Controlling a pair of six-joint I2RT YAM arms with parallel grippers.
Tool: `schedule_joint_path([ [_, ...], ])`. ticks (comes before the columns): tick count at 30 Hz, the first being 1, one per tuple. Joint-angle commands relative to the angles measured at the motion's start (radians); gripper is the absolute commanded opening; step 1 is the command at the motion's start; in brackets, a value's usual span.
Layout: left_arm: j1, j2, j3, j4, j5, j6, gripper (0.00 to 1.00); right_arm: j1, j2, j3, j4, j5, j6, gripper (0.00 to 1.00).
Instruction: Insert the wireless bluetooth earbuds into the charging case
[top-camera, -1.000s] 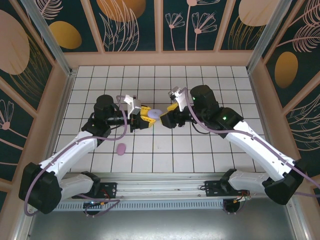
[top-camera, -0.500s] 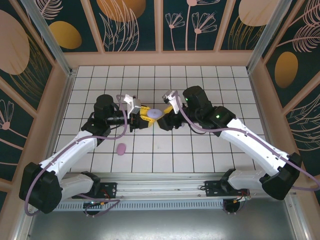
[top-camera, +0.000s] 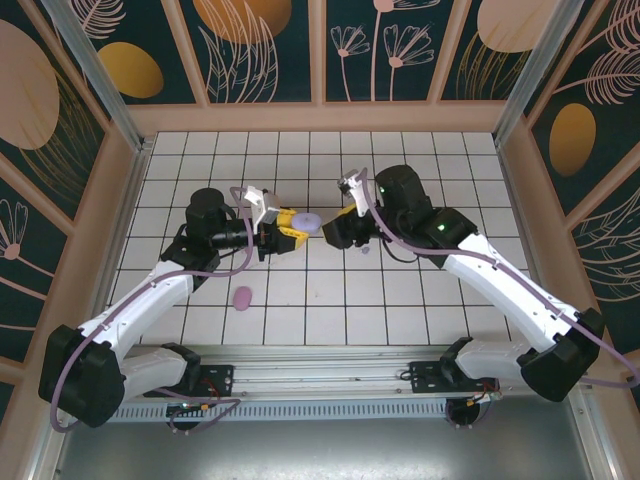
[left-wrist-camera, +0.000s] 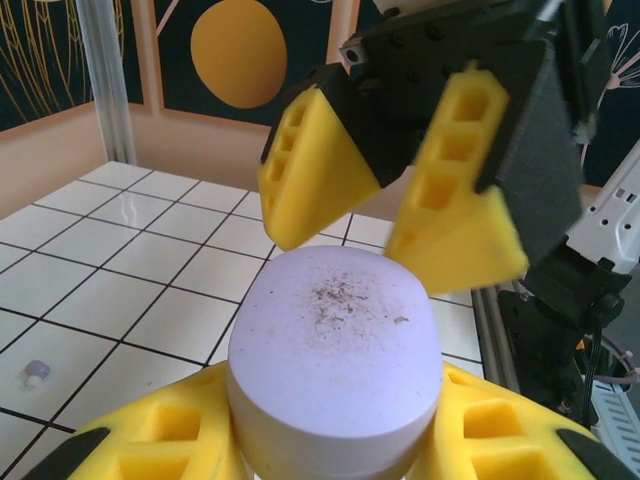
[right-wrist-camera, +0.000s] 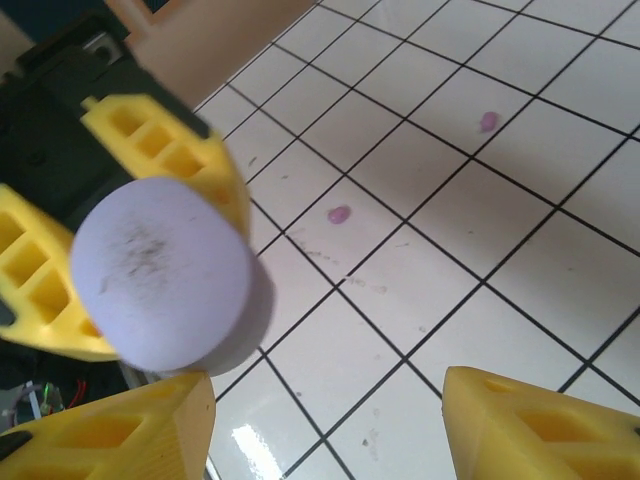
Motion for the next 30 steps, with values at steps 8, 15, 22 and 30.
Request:
schedule_joint_path([
  [8, -0.015, -0.013, -0.014, 0.038, 0.088, -0.027, 0.00, -0.011, 0.024, -0.014, 0.124, -0.143, 0.025, 0.61],
  [15, -0.016, -0.007, 0.002, 0.003, 0.104, -0.016, 0.00, -0.016, -0.123, -0.142, 0.261, -0.311, -0.010, 0.65],
  [22, -0.014, 0.010, 0.019, 0.000, 0.150, -0.028, 0.00, -0.009, -0.123, -0.131, 0.223, -0.339, -0.102, 0.66],
  [30, -0.014, 0.011, 0.022, -0.008, 0.177, -0.030, 0.00, 0.021, -0.101, -0.143, 0.215, -0.346, -0.182, 0.67],
])
